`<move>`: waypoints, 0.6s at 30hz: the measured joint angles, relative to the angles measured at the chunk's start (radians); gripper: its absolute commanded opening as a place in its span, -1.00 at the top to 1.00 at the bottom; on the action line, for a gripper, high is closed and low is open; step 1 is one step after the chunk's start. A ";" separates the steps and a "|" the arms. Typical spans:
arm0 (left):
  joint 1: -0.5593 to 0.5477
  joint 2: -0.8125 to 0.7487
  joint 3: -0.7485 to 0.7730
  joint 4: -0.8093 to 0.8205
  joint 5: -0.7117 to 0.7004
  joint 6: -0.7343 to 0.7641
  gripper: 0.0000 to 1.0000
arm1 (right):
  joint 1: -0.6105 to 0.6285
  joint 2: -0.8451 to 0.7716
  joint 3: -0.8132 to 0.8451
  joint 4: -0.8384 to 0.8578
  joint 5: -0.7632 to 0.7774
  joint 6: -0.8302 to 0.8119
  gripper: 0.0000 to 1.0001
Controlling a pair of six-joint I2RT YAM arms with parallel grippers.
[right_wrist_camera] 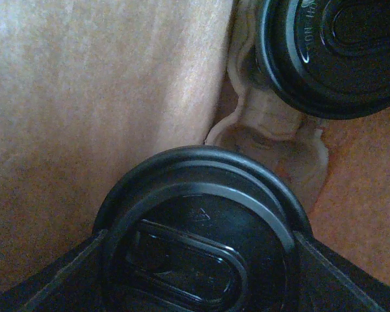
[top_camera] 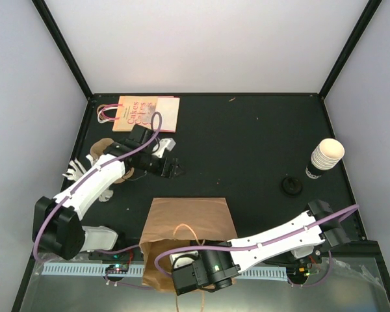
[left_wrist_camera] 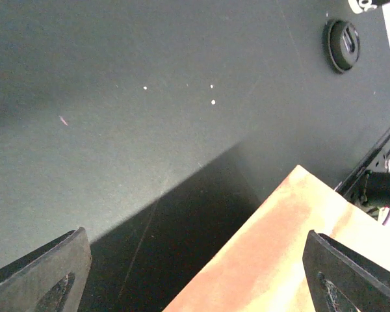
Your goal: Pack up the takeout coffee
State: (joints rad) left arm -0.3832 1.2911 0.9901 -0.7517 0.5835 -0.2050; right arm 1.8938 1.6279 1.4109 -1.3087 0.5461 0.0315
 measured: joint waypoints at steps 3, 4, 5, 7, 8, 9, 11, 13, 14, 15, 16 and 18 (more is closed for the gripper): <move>-0.034 0.035 0.000 0.000 -0.004 0.000 -0.82 | 0.000 0.003 0.000 0.000 0.004 0.000 -0.14; -0.043 0.050 0.000 0.000 -0.004 0.000 -0.80 | 0.000 0.003 0.000 0.000 0.005 0.000 -0.14; -0.053 0.068 0.000 -0.001 -0.005 0.000 -0.78 | 0.000 0.003 0.000 -0.001 0.005 0.000 -0.14; -0.066 0.108 0.000 -0.003 -0.008 0.001 -0.74 | 0.000 0.003 0.000 0.000 0.005 -0.001 -0.14; -0.070 0.127 0.000 -0.005 -0.010 0.002 -0.74 | 0.000 0.003 -0.002 0.002 0.007 -0.001 -0.14; -0.072 0.149 0.000 -0.007 -0.013 0.003 -0.74 | 0.000 0.002 -0.009 0.005 0.010 -0.003 -0.14; -0.076 0.183 0.000 -0.013 -0.017 0.004 -0.73 | 0.000 0.001 -0.030 0.012 0.020 -0.004 -0.13; -0.076 0.201 0.000 -0.013 -0.017 0.004 -0.73 | 0.000 0.001 -0.055 0.023 0.031 -0.006 -0.13; -0.076 0.208 0.000 -0.013 -0.017 0.006 -0.74 | 0.000 0.001 -0.065 0.030 0.035 -0.007 -0.13; -0.077 0.217 0.003 -0.014 -0.016 0.008 -0.73 | 0.000 0.001 -0.075 0.039 0.041 -0.009 -0.13; -0.076 0.225 0.005 -0.013 -0.014 0.011 -0.73 | 0.000 0.001 -0.080 0.044 0.046 -0.011 -0.13; -0.076 0.256 0.020 -0.015 -0.011 0.018 -0.70 | 0.000 0.001 -0.084 0.053 0.058 -0.018 -0.13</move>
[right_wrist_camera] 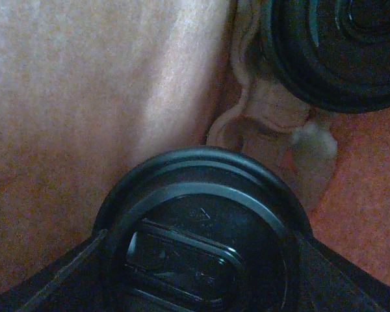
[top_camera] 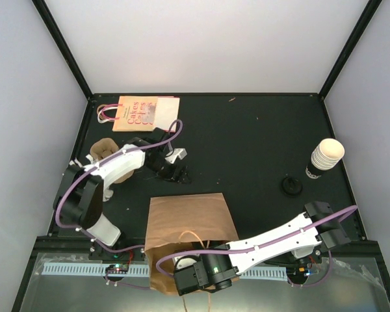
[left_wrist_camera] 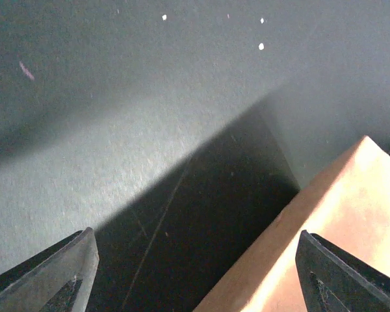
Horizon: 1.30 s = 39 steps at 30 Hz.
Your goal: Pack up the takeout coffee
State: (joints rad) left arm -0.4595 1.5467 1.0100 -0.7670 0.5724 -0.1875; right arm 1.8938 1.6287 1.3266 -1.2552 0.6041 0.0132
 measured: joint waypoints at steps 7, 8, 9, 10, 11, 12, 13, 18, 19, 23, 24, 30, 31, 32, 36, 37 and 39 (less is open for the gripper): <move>0.000 0.108 0.087 -0.001 0.008 0.019 -0.69 | 0.000 -0.005 -0.020 0.035 0.036 -0.011 -0.13; 0.000 0.110 0.093 -0.002 0.012 0.020 -0.69 | 0.000 -0.008 -0.027 0.039 0.041 -0.011 -0.14; 0.000 0.111 0.098 -0.002 0.014 0.021 -0.69 | 0.000 -0.011 -0.032 0.041 0.044 -0.011 -0.14; 0.000 0.111 0.101 -0.002 0.016 0.022 -0.69 | -0.001 -0.015 -0.034 0.043 0.047 -0.011 -0.14; 0.000 0.111 0.103 -0.002 0.018 0.024 -0.69 | -0.003 -0.019 -0.035 0.045 0.049 -0.011 -0.13; 0.000 0.111 0.103 -0.002 0.018 0.027 -0.68 | -0.005 -0.024 -0.037 0.047 0.050 -0.011 -0.14; 0.000 0.112 0.103 -0.003 0.018 0.030 -0.68 | -0.007 -0.029 -0.038 0.048 0.051 -0.011 -0.14; 0.000 0.114 0.110 -0.010 0.014 0.039 -0.72 | -0.015 -0.040 -0.040 0.058 0.062 -0.011 -0.13; 0.000 0.114 0.118 -0.013 0.008 0.040 -0.75 | -0.016 -0.040 -0.042 0.061 0.064 -0.011 -0.13; 0.007 0.110 0.160 -0.019 -0.025 0.043 -0.83 | -0.018 -0.042 -0.050 0.068 0.067 -0.011 -0.13; 0.010 0.107 0.168 -0.021 -0.035 0.043 -0.83 | -0.018 -0.044 -0.053 0.069 0.068 -0.011 -0.13; 0.029 0.109 0.203 -0.022 -0.072 0.037 -0.40 | -0.023 -0.063 -0.074 0.082 0.070 -0.011 -0.13; 0.029 0.118 0.208 -0.024 -0.071 0.036 -0.30 | -0.024 -0.067 -0.077 0.085 0.070 -0.012 -0.13; 0.028 0.131 0.214 -0.024 -0.071 0.037 -0.20 | -0.025 -0.071 -0.079 0.087 0.070 -0.012 -0.13; 0.028 0.203 0.219 -0.023 -0.073 0.032 0.21 | -0.035 -0.082 -0.079 0.095 0.071 -0.013 -0.13; 0.028 0.221 0.220 -0.024 -0.075 0.029 0.34 | -0.037 -0.086 -0.079 0.097 0.072 -0.014 -0.13; 0.028 0.252 0.227 -0.029 -0.079 0.024 0.60 | -0.040 -0.091 -0.079 0.100 0.074 -0.015 -0.13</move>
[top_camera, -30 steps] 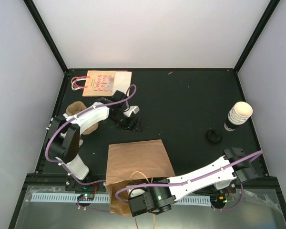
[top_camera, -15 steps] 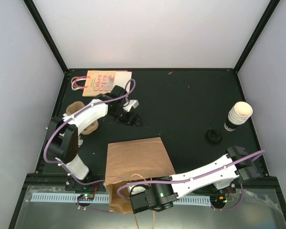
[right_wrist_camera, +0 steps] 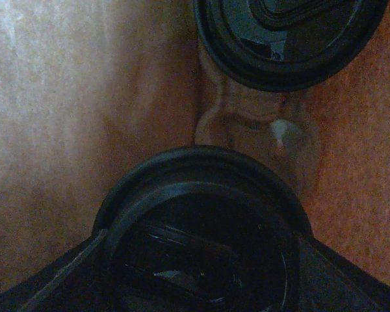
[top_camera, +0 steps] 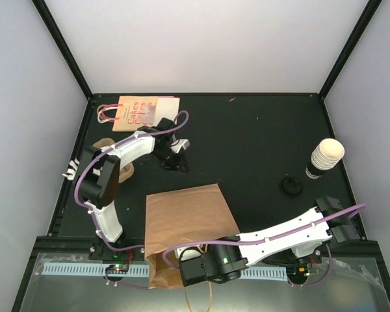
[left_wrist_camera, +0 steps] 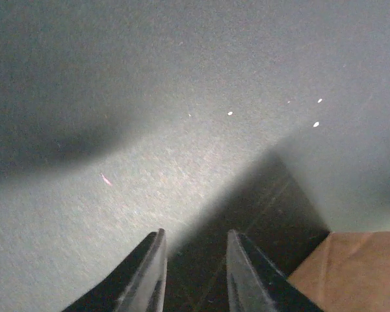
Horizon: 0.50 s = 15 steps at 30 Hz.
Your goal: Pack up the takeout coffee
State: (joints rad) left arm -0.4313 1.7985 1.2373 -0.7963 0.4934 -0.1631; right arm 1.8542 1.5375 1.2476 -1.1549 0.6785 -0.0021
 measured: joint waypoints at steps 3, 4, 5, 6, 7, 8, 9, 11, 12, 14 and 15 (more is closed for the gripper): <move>0.000 0.035 0.016 0.002 -0.004 -0.010 0.91 | -0.002 -0.002 0.000 0.004 0.001 0.000 -0.13; 0.000 0.039 0.018 0.005 -0.003 -0.015 0.96 | -0.003 -0.002 0.000 0.006 0.001 0.000 -0.13; 0.000 0.045 0.021 0.006 -0.002 -0.018 0.97 | -0.005 -0.003 -0.002 0.008 0.002 0.001 -0.13; 0.000 0.047 0.022 0.006 -0.001 -0.019 0.97 | -0.005 -0.006 -0.005 0.011 0.002 0.000 -0.13; -0.001 0.053 0.024 0.006 0.001 -0.021 0.97 | -0.005 -0.010 -0.008 0.011 0.002 0.000 -0.13; -0.002 0.062 0.027 0.005 0.005 -0.020 0.97 | -0.005 -0.014 -0.011 0.012 0.002 0.000 -0.13; -0.003 0.071 0.031 0.004 0.007 -0.020 0.97 | -0.006 -0.018 -0.013 0.012 0.002 0.000 -0.12; -0.009 0.091 0.033 0.003 0.009 -0.020 0.97 | -0.010 -0.022 -0.014 0.014 0.006 0.000 -0.11; -0.014 0.099 0.033 0.000 0.010 -0.020 0.97 | -0.012 -0.023 -0.014 0.015 0.010 0.000 -0.11; -0.023 0.106 0.033 -0.001 0.018 -0.019 0.97 | -0.018 -0.023 -0.015 0.020 0.020 0.000 -0.09; -0.026 0.107 0.033 -0.001 0.026 -0.016 0.97 | -0.022 -0.023 -0.015 0.024 0.023 0.000 -0.08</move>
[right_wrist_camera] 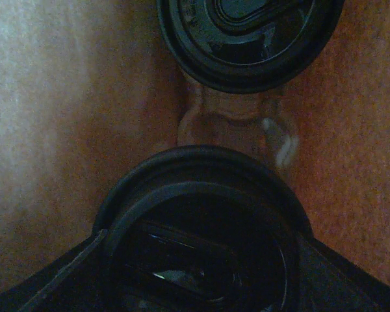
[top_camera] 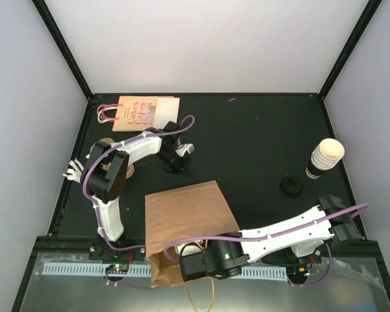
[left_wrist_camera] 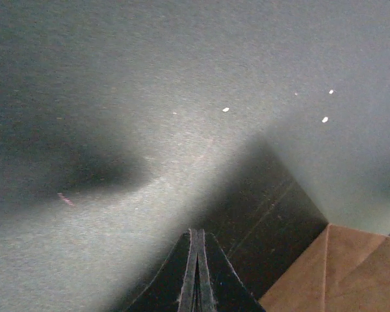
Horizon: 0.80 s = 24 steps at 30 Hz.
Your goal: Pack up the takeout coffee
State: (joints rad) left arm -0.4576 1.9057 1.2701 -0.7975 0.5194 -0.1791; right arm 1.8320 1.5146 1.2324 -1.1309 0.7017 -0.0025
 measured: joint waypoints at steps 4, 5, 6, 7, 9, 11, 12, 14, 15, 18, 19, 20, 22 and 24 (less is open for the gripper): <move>-0.006 0.000 -0.001 0.000 0.030 0.007 0.97 | -0.013 0.000 -0.001 0.018 0.020 -0.004 -0.07; -0.007 0.000 -0.001 -0.001 0.036 0.010 0.97 | -0.016 0.000 -0.001 0.024 0.027 -0.005 -0.07; -0.007 0.000 -0.001 -0.002 0.041 0.011 0.97 | -0.021 0.000 -0.001 0.031 0.034 -0.008 -0.07; -0.007 0.000 -0.001 -0.003 0.047 0.013 0.97 | -0.025 0.000 -0.002 0.039 0.042 -0.013 -0.07; -0.008 0.000 -0.001 -0.004 0.055 0.016 0.97 | -0.033 0.000 -0.008 0.060 0.056 -0.020 -0.07; -0.008 0.002 -0.001 -0.006 0.063 0.020 0.97 | -0.039 0.000 -0.019 0.079 0.074 -0.027 -0.06; -0.008 0.002 -0.001 -0.007 0.066 0.021 0.97 | -0.041 0.000 -0.026 0.092 0.084 -0.034 -0.06; -0.008 0.008 -0.001 -0.009 0.072 0.023 0.97 | -0.044 0.000 -0.037 0.114 0.098 -0.047 -0.05; -0.008 0.011 -0.001 -0.010 0.074 0.023 0.97 | -0.046 0.000 -0.043 0.126 0.104 -0.053 -0.05; -0.008 0.019 -0.001 -0.011 0.080 0.024 0.97 | -0.051 0.000 -0.061 0.155 0.116 -0.071 -0.04; -0.008 0.021 -0.001 -0.013 0.082 0.025 0.97 | -0.053 0.000 -0.067 0.166 0.122 -0.078 -0.07; -0.008 0.021 -0.001 -0.015 0.086 0.027 0.97 | -0.053 0.000 -0.071 0.173 0.127 -0.083 -0.08; -0.010 0.021 -0.001 -0.019 0.091 0.030 0.97 | -0.053 0.000 -0.079 0.192 0.137 -0.097 -0.08; -0.011 0.022 -0.001 -0.022 0.097 0.031 0.97 | -0.055 0.000 -0.083 0.209 0.146 -0.111 -0.08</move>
State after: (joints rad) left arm -0.4683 1.9278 1.2694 -0.8196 0.6163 -0.1478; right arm 1.7775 1.5146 1.1496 -0.9215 0.8482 -0.1135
